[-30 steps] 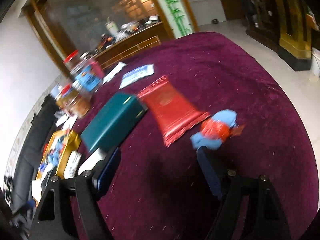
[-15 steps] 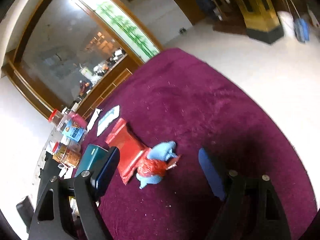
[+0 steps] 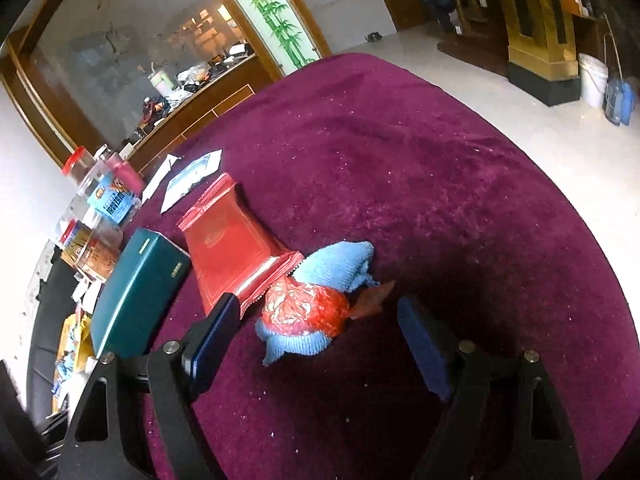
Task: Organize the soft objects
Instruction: 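Grasp the small white box with the left gripper, then place the white box on the tray with the left gripper while the right gripper places the red-and-blue knit item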
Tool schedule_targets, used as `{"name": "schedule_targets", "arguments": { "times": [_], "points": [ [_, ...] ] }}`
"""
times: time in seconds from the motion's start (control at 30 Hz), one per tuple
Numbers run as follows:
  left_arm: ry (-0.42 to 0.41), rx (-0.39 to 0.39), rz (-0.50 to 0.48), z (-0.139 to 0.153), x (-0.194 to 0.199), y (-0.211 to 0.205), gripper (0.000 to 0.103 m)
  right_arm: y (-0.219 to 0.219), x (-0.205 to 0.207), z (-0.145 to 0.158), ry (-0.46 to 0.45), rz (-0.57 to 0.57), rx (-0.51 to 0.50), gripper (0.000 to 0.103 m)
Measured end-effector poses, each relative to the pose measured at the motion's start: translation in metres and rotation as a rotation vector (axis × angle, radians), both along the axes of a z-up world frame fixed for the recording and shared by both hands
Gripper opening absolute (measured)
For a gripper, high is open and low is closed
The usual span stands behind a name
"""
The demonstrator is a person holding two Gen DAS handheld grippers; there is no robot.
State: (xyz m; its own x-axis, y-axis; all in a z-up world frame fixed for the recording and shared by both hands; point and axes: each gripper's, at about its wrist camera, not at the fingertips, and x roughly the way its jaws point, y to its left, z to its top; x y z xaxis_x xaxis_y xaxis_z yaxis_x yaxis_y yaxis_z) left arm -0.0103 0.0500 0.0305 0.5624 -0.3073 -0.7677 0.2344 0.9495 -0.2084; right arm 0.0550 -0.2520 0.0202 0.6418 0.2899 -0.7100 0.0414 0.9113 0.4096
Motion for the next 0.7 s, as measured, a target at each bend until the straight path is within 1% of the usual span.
{"name": "schedule_targets", "arguments": {
  "times": [0.13, 0.17, 0.2, 0.27, 0.33, 0.4, 0.5, 0.53, 0.63, 0.7],
  "points": [
    [-0.046, -0.081, -0.002, 0.023, -0.036, 0.009, 0.017, 0.005, 0.002, 0.0, -0.007, 0.026, -0.025, 0.08],
    [-0.059, -0.1, 0.0, 0.03, -0.048, 0.014, 0.017, 0.005, 0.001, 0.0, -0.008, 0.031, -0.024, 0.074],
    [-0.07, -0.117, 0.008, 0.036, -0.059, 0.019, 0.017, 0.005, 0.001, 0.0, -0.006, 0.033, -0.028, 0.057],
    [-0.089, -0.159, 0.035, 0.047, -0.083, 0.035, 0.017, 0.006, 0.001, -0.003, 0.01, 0.043, -0.032, 0.038],
    [-0.114, -0.184, 0.092, 0.057, -0.112, 0.06, 0.017, 0.009, -0.002, 0.001, -0.006, 0.046, -0.049, 0.038],
    [-0.139, -0.19, 0.155, 0.064, -0.135, 0.085, 0.018, 0.013, -0.007, 0.007, -0.036, 0.054, -0.086, 0.037],
    [-0.161, -0.2, 0.286, 0.068, -0.172, 0.136, 0.018, 0.018, -0.014, 0.014, -0.054, 0.051, -0.129, 0.037],
    [-0.157, -0.208, 0.344, 0.067, -0.184, 0.157, 0.018, 0.019, -0.019, 0.018, -0.055, 0.055, -0.126, 0.037],
    [-0.133, -0.231, 0.475, 0.056, -0.205, 0.205, 0.018, 0.023, -0.039, 0.035, -0.081, 0.082, -0.088, 0.037],
    [-0.121, -0.237, 0.515, 0.049, -0.215, 0.222, 0.018, 0.038, -0.059, 0.055, -0.109, 0.138, -0.065, 0.037]
  ]
}}
